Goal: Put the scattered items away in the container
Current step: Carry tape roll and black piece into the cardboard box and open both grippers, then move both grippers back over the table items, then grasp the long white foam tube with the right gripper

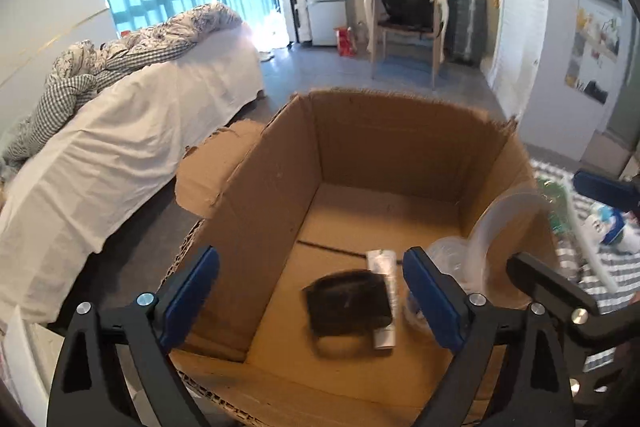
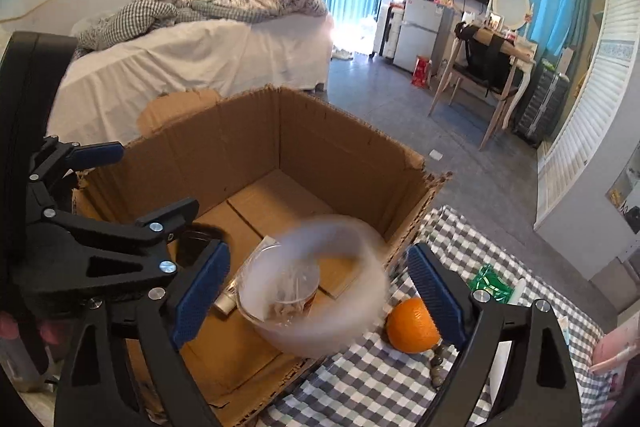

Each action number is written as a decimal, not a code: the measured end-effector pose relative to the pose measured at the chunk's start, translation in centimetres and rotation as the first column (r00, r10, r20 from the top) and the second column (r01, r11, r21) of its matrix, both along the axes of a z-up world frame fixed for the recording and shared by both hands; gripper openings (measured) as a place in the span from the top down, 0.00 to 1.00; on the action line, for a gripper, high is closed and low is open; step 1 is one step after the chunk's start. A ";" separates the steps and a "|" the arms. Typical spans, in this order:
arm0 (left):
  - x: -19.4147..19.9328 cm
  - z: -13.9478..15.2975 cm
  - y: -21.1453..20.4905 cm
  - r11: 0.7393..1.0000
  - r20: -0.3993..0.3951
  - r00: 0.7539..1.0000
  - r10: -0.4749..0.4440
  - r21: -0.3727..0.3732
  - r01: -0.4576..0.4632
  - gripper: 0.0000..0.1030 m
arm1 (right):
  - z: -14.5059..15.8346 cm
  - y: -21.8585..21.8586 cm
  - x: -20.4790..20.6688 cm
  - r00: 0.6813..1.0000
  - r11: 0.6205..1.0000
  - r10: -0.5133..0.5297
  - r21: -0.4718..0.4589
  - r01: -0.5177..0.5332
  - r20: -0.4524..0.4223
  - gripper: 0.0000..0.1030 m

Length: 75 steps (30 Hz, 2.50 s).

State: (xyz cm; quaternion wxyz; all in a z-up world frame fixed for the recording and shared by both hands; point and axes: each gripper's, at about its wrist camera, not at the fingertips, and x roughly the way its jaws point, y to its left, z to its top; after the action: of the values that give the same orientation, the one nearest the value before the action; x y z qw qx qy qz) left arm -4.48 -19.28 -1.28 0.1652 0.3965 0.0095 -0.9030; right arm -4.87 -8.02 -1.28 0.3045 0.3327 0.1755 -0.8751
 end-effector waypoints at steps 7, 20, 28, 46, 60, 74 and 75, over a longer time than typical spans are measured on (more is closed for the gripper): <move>0.2 1.3 1.5 1.000 -0.017 1.000 -0.019 -0.022 0.019 0.03 | 1.4 1.9 0.8 0.999 0.999 -0.019 -0.033 0.018 -0.036 0.12; 0.5 3.8 9.2 0.986 -0.094 0.982 -0.163 -0.031 0.161 0.01 | 3.9 14.0 1.2 0.968 0.964 -0.236 -0.148 0.222 -0.083 0.11; -1.3 2.2 16.1 0.957 -0.079 0.954 -0.289 0.011 0.290 0.00 | 0.9 24.8 -0.3 0.909 0.906 -0.417 -0.080 0.415 -0.008 0.11; -4.1 -5.2 23.6 0.905 0.040 0.905 -0.423 -0.014 0.424 0.00 | -7.6 25.2 -2.4 0.948 0.957 -0.290 0.045 0.287 0.128 0.29; -4.5 -3.4 21.2 0.913 0.003 0.914 -0.406 -0.045 0.405 0.00 | -11.3 21.5 -7.3 0.939 0.966 -0.257 0.065 0.249 0.228 0.72; -5.6 -3.3 23.5 0.882 -0.046 0.883 -0.468 0.039 0.469 0.00 | -4.1 26.9 -3.9 0.926 0.929 -0.350 -0.078 0.363 0.138 0.82; -6.0 -3.5 23.9 0.882 -0.044 0.883 -0.467 0.044 0.469 0.00 | -3.8 27.4 -3.8 0.925 0.926 -0.356 -0.081 0.368 0.133 0.82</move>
State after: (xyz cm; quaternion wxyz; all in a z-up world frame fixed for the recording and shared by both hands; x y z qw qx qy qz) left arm -10.53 4.65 -4.77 -0.0684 0.3767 -0.0598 -0.9219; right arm -8.68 19.41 -5.04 0.1641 0.3931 0.0471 -0.9035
